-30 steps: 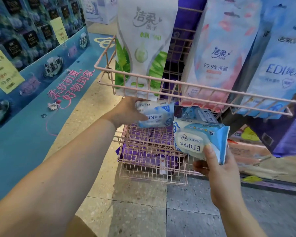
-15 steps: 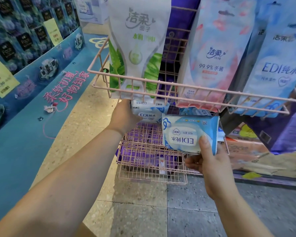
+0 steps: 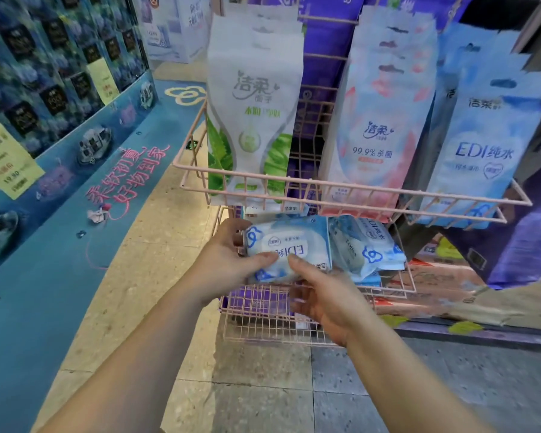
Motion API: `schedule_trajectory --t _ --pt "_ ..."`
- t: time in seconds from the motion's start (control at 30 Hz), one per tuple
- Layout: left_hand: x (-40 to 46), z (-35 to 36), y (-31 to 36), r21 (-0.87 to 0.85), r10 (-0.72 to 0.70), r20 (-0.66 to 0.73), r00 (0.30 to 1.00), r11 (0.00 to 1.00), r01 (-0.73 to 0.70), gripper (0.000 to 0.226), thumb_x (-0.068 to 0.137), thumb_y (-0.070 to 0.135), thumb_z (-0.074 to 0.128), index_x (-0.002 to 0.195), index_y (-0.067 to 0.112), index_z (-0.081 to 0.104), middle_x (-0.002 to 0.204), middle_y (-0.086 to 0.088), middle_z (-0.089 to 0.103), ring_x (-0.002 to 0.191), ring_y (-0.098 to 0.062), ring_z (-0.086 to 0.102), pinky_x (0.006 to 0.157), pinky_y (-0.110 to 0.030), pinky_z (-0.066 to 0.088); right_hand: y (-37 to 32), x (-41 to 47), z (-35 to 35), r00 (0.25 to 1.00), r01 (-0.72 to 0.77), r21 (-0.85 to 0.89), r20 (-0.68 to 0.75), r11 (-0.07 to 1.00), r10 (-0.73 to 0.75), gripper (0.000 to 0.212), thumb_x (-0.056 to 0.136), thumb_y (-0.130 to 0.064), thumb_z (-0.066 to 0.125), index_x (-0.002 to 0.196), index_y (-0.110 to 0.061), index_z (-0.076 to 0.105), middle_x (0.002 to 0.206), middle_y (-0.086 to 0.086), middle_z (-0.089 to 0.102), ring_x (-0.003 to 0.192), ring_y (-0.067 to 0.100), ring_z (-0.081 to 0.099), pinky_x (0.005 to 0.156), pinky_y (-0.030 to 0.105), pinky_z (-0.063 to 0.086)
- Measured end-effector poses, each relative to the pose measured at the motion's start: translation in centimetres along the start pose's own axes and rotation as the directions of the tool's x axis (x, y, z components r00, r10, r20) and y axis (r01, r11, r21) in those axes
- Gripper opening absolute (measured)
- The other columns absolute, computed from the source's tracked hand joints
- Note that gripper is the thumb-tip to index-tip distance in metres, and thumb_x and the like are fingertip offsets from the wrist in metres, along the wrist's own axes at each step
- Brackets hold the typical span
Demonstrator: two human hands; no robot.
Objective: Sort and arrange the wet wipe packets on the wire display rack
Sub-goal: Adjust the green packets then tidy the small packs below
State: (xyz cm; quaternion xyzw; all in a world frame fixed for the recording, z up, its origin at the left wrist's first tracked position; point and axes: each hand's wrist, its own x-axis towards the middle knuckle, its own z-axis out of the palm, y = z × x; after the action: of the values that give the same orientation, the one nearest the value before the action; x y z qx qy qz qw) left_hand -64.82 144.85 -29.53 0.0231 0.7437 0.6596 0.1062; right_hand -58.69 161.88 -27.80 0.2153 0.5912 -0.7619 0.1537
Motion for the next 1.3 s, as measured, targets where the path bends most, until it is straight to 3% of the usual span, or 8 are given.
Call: schedule_trajectory --t 0.33,0.57,0.73,0.87,1.03,1.13,1.2,1.3 --pt "-0.5 0.0 3.2 -0.128 -0.111 0.365 0.924 0.977 0.168 0.075 0.052 0.032 0.090 0.118 0.039 0.055 0.106 0.003 0.073 0.091 -0.017 0.071 0.062 -0.029 0.056 -2.1 -1.2 -1.3 0.983 0.153 -0.046 0.111 0.987 -0.147 0.045 0.076 -0.019 0.072 0.117 -0.018 0.055 0.105 0.011 0.073 0.095 0.032 0.070 0.080 0.048 0.057" --pt "-0.2 1.4 2.3 -0.440 -0.360 0.067 0.930 0.826 0.352 0.065 0.053 0.030 0.083 0.106 0.006 0.054 0.091 -0.015 0.073 0.071 -0.029 0.072 0.055 -0.038 0.056 -0.8 -1.7 -1.3 0.994 0.096 -0.103 0.065 0.990 -0.090 0.055 0.076 -0.037 0.074 0.121 -0.022 0.048 0.098 0.007 0.074 0.073 0.027 0.071 0.066 0.040 0.059" --pt "1.2 0.4 1.2 0.300 -0.122 -0.318 0.940 0.928 0.221 0.053 0.067 0.063 0.070 0.071 0.011 0.059 0.064 -0.004 0.062 0.055 -0.018 0.056 0.049 -0.028 0.040 -2.0 2.0 0.4 0.902 0.216 -0.157 -0.345 0.964 -0.259 0.038 0.088 -0.022 0.066 0.121 -0.018 0.050 0.099 0.000 0.067 0.070 0.013 0.068 0.062 0.033 0.059" --pt "2.4 0.6 0.5 0.884 -0.030 -0.261 0.965 0.395 0.251 0.050 0.081 0.064 0.050 0.066 0.017 0.054 0.070 -0.001 0.060 0.068 -0.024 0.052 0.058 -0.030 0.038 -2.5 4.1 1.9 0.968 -0.077 -0.841 -0.192 0.535 -0.162 0.041 0.095 -0.029 0.048 0.136 -0.027 0.038 0.107 0.001 0.056 0.070 0.014 0.059 0.053 0.025 0.047" --pt "1.9 1.3 -0.9 0.953 0.029 -0.178 0.984 0.253 0.165 0.034 0.089 0.053 0.043 0.087 0.026 0.062 0.070 0.006 0.058 0.078 -0.023 0.053 0.074 -0.037 0.027 -0.8 2.7 1.1 0.967 0.072 -0.957 -0.002 0.282 -0.254 0.043 0.094 -0.029 0.047 0.135 -0.018 0.044 0.122 0.009 0.058 0.102 0.025 0.059 0.086 0.032 0.049" --pt "0.8 1.6 -1.4 0.934 0.262 -0.198 0.945 0.343 0.100 0.027 0.083 0.047 0.059 0.098 0.026 0.066 0.097 -0.004 0.070 0.096 -0.030 0.059 0.081 -0.041 0.030 0.1 0.0 -1.8 0.716 0.318 -0.861 -0.056 0.396 -0.696 0.036 0.084 -0.027 0.062 0.118 -0.018 0.064 0.120 0.003 0.065 0.112 0.024 0.056 0.093 0.029 0.040" --pt "0.3 2.6 -1.3 0.903 0.415 -0.182 0.891 0.429 -0.016 0.028 0.076 0.037 0.071 0.097 0.019 0.069 0.099 -0.010 0.070 0.095 -0.037 0.060 0.082 -0.044 0.036 0.2 -0.8 -4.7 0.507 0.194 -0.911 -0.224 0.364 -0.832 0.045 0.075 -0.036 0.067 0.116 -0.018 0.062 0.117 0.007 0.064 0.108 0.030 0.054 0.089 0.037 0.039" --pt "0.3 5.7 -0.6 0.834 0.432 -0.108 0.895 0.529 -0.155 0.023 0.074 0.030 0.074 0.093 0.018 0.072 0.100 -0.011 0.070 0.094 -0.038 0.061 0.084 -0.043 0.042 -0.6 -0.2 -8.7 0.649 -0.161 -0.872 -0.446 0.462 -0.616 0.092 0.065 -0.066 0.066 0.140 -0.022 0.037 0.136 0.010 0.050 0.122 0.035 0.042 0.097 0.047 0.033"
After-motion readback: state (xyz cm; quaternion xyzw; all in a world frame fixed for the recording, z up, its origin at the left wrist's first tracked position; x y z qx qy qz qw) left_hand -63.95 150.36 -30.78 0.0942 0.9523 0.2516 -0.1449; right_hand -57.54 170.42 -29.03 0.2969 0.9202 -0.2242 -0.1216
